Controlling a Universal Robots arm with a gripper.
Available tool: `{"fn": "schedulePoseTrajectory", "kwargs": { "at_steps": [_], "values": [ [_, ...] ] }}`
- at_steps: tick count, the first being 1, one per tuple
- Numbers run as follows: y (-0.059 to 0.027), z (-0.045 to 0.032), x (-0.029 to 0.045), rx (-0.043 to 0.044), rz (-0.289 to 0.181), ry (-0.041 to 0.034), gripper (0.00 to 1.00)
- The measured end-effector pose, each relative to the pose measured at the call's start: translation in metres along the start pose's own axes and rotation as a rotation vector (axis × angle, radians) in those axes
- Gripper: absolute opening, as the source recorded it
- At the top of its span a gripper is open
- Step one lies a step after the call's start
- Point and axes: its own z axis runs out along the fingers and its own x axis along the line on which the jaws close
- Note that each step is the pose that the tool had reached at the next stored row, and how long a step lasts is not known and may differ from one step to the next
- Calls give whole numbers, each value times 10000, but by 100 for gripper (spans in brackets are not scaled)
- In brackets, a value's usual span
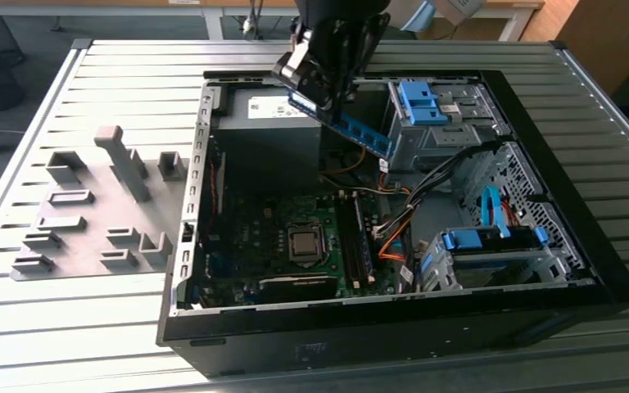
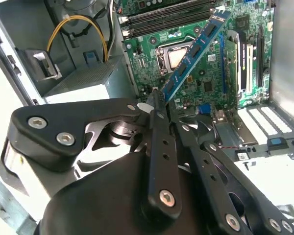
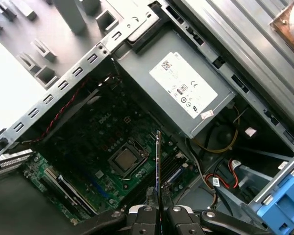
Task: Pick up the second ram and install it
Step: 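Insert the second ram into the second slot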
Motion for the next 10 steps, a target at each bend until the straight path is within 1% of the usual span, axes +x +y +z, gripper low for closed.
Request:
{"fn": "schedulePoseTrajectory", "kwargs": {
  "at_steps": [10],
  "values": [
    [-1,26,1,103,1811,-49,14]
  ]
}}
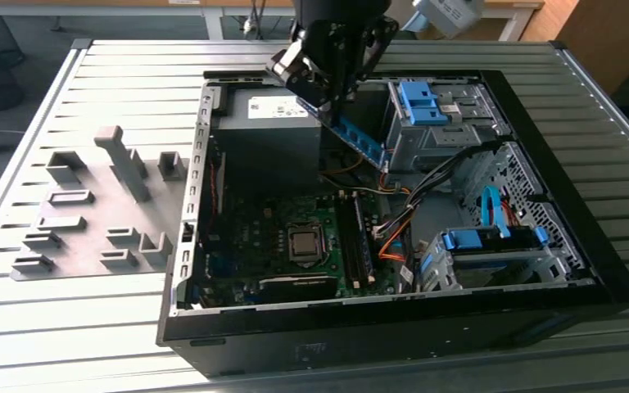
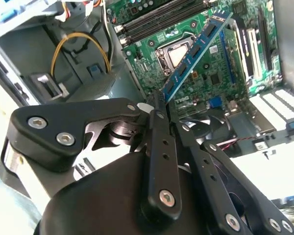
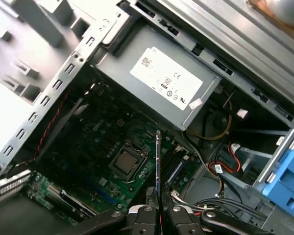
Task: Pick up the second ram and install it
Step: 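Insert the second ram into the second slot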
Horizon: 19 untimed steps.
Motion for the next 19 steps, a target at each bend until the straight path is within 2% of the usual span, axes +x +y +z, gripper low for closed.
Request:
{"fn": "schedulePoseTrajectory", "kwargs": {
  "at_steps": [15,19],
  "values": [
    [-2,63,3,149,2720,-79,14],
    [-2,65,3,155,2841,-84,14]
  ]
}}
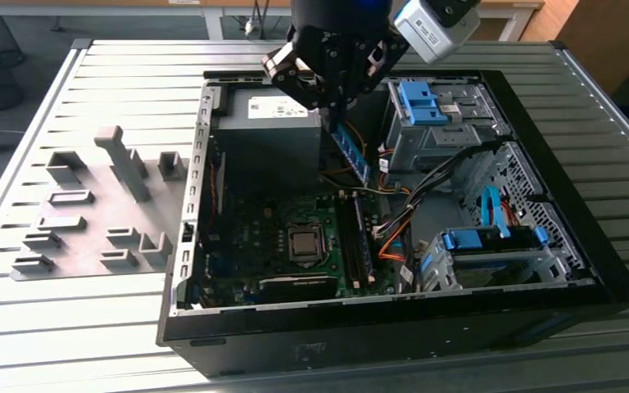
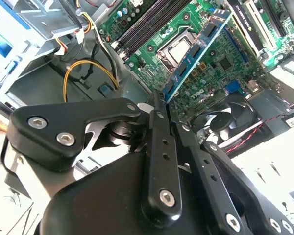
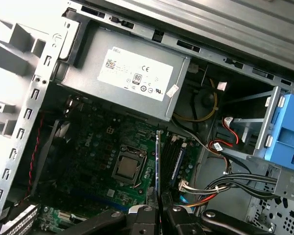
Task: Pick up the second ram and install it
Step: 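Insert the second ram into the second slot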
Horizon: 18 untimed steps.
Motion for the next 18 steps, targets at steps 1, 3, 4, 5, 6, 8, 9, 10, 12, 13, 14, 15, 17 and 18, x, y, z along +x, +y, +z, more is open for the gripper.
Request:
{"fn": "schedulePoseTrajectory", "kwargs": {
  "at_steps": [1,3,4,5,6,8,9,10,12,13,14,15,17,18],
  "values": [
    [0,0,0,0,2,0,14],
    [0,0,0,1,3,0,14],
    [0,0,0,1,4,0,14],
    [0,0,0,0,4,0,14],
    [0,0,0,0,4,0,14],
    [0,0,0,0,5,0,14],
    [0,0,0,1,6,0,14],
    [0,0,0,1,7,0,14],
    [0,0,0,2,18,0,14],
    [0,0,0,4,49,-1,14],
    [0,1,0,9,145,-5,14],
    [0,3,0,17,300,-10,14],
    [0,4,0,37,674,-20,14],
    [0,5,0,46,852,-25,14]
  ]
}}
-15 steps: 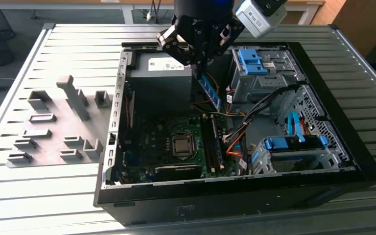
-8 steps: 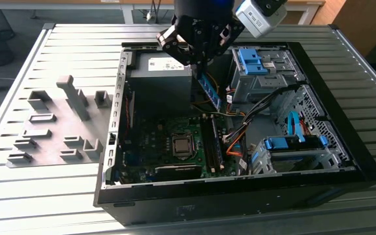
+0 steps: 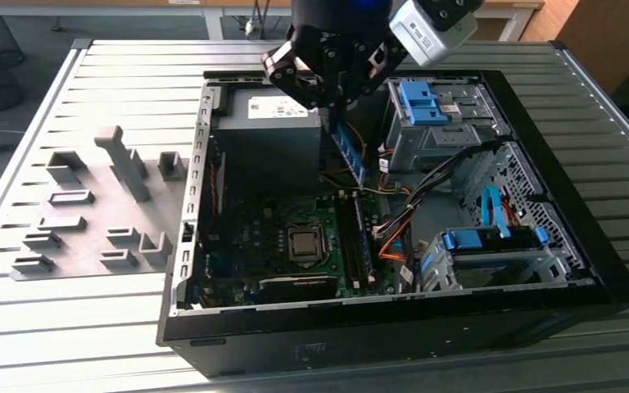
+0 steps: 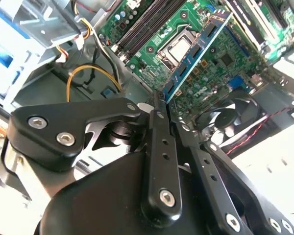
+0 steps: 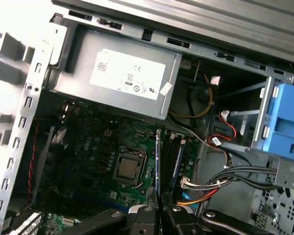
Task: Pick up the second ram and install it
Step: 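Insert the second ram into the second slot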
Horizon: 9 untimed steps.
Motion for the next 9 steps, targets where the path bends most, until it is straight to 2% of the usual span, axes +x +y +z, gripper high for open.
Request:
{"fn": "schedulePoseTrajectory", "kwargs": {
  "at_steps": [9],
  "values": [
    [0,11,0,85,1599,-47,14]
  ]
}}
